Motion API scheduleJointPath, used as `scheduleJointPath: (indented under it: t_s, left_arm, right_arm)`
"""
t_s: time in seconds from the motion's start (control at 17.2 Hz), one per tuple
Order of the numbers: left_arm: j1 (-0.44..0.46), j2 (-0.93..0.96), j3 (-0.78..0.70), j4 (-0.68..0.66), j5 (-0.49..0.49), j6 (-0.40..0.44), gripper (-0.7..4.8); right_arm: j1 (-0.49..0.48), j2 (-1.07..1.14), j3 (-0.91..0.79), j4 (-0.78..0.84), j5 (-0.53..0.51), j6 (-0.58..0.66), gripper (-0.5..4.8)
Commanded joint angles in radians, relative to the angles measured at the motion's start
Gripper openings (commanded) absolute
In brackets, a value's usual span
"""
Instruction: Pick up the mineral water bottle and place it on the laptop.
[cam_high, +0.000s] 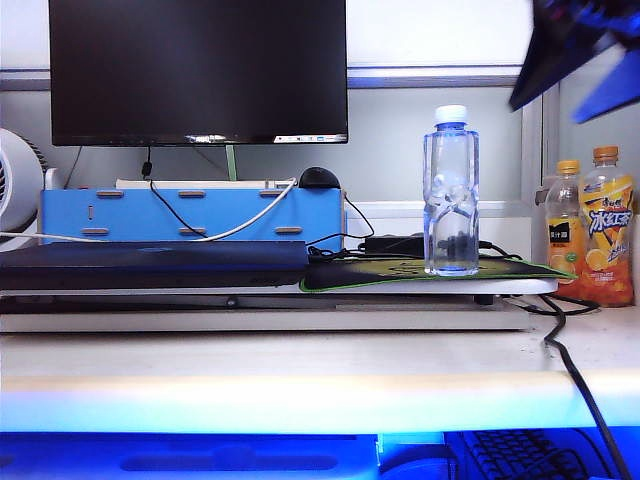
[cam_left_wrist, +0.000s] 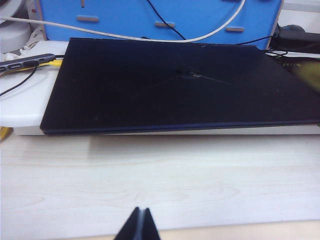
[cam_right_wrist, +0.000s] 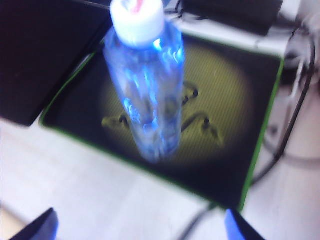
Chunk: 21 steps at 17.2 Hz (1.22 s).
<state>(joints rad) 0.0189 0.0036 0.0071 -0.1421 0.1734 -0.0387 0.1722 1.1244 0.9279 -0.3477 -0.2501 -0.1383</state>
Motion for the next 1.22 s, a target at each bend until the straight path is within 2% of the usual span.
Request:
scheduleJointPath:
  t_s: [0.06,0.35,0.81,0.99,1.1,1.22]
  left_arm:
    - [0.000,-0.002,0.000,-0.006,0.005,0.002,-0.02]
    - [0.000,-0.002,0.000,-0.006,0.006,0.002,-0.02]
    - [0.000,-0.002,0.000,-0.006,0.006,0.001,-0.02]
    - [0.000,-0.002,0.000,-0.006,0.006,0.002,-0.02]
    - [0.000,-0.002,0.000,-0.006,0.006,0.001,-0.02]
    - [0.000,-0.002,0.000,-0.006,0.006,0.002,-0.02]
  right_arm:
    - [0.005,0.064,0.003,0.154,-0.002,0.006,4.79]
    - [0.044,0.248,0.003,0.327,-0.076,0.015,4.79]
    - [0.078,0.420,0.003,0.598,-0.067,0.014,4.79]
    - [0.085,0.422,0.003,0.658,-0.152,0.035,4.79]
    - [0.105,0.427,0.004,0.697,-0.121,0.033,4.79]
    - [0.111,0.441,0.012,0.727,-0.028,0.033,4.79]
